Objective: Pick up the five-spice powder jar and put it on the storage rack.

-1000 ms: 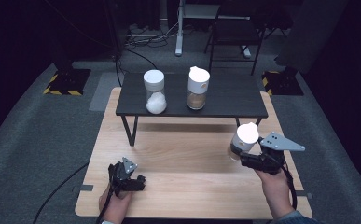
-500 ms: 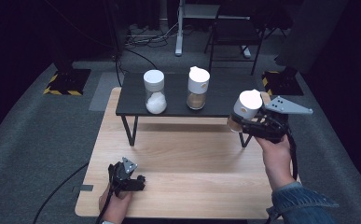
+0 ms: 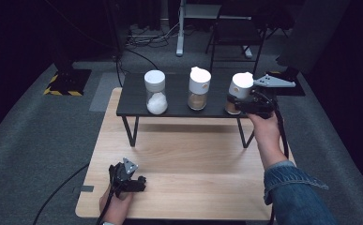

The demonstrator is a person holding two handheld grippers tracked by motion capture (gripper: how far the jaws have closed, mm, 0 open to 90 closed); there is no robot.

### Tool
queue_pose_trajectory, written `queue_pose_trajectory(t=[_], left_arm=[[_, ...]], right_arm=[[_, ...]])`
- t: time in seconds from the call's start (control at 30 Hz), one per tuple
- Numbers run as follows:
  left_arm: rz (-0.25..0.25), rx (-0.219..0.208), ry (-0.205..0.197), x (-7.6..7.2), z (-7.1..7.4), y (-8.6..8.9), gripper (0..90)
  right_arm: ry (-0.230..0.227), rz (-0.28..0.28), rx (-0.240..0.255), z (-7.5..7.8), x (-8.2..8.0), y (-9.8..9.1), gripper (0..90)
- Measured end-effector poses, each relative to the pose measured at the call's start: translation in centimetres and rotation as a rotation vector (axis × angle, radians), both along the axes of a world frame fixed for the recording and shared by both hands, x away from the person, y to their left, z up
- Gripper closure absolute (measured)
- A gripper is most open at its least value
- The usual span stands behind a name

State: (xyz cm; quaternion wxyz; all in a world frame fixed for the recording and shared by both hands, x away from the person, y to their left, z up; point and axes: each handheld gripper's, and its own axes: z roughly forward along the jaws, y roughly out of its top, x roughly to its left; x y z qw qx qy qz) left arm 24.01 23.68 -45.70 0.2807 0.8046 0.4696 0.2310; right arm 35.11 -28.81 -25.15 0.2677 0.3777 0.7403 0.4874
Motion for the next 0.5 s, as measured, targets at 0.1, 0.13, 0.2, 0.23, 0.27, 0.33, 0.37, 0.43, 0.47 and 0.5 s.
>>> queue_pose_trajectory(t=[0.1,0.13,0.2,0.23,0.27,0.33,0.37,0.43,0.47,0.5], left_arm=[[0.003,0.0,0.001,0.0,0.0,0.0,4.3],[0.003,-0.001,0.004,0.0,0.0,0.0,4.3],[0.003,-0.001,0.003,0.0,0.0,0.0,4.2],[0.003,-0.001,0.003,0.0,0.0,0.0,4.3],[0.003,-0.001,0.003,0.0,0.0,0.0,4.2],[0.003,-0.001,0.004,0.0,0.0,0.0,4.2],[0.003,-0.001,0.004,0.0,0.0,0.0,4.2],[0.003,-0.002,0.004,0.0,0.0,0.0,4.2],[0.003,-0.002,0.004,0.0,0.0,0.0,4.2],[0.003,-0.002,0.005,0.0,0.0,0.0,4.1]], right_arm=[[0.004,-0.002,-0.003,-0.1,0.7,0.4,30.4],[0.006,-0.002,-0.003,-0.1,0.9,0.5,30.4],[0.007,0.001,-0.003,-0.1,1.2,0.7,30.4],[0.006,0.002,-0.002,-0.1,1.3,0.7,30.3],[0.005,0.003,-0.002,-0.2,1.3,0.7,30.4],[0.0,0.007,-0.004,-0.2,1.3,0.6,30.2],[-0.005,0.012,-0.004,-0.4,1.3,0.5,30.1],[-0.009,0.015,-0.006,-0.5,1.2,0.4,25.1],[-0.012,0.015,-0.006,-0.6,1.2,0.3,19.5],[-0.013,0.01,-0.009,-0.6,1.0,0.3,16.1]])
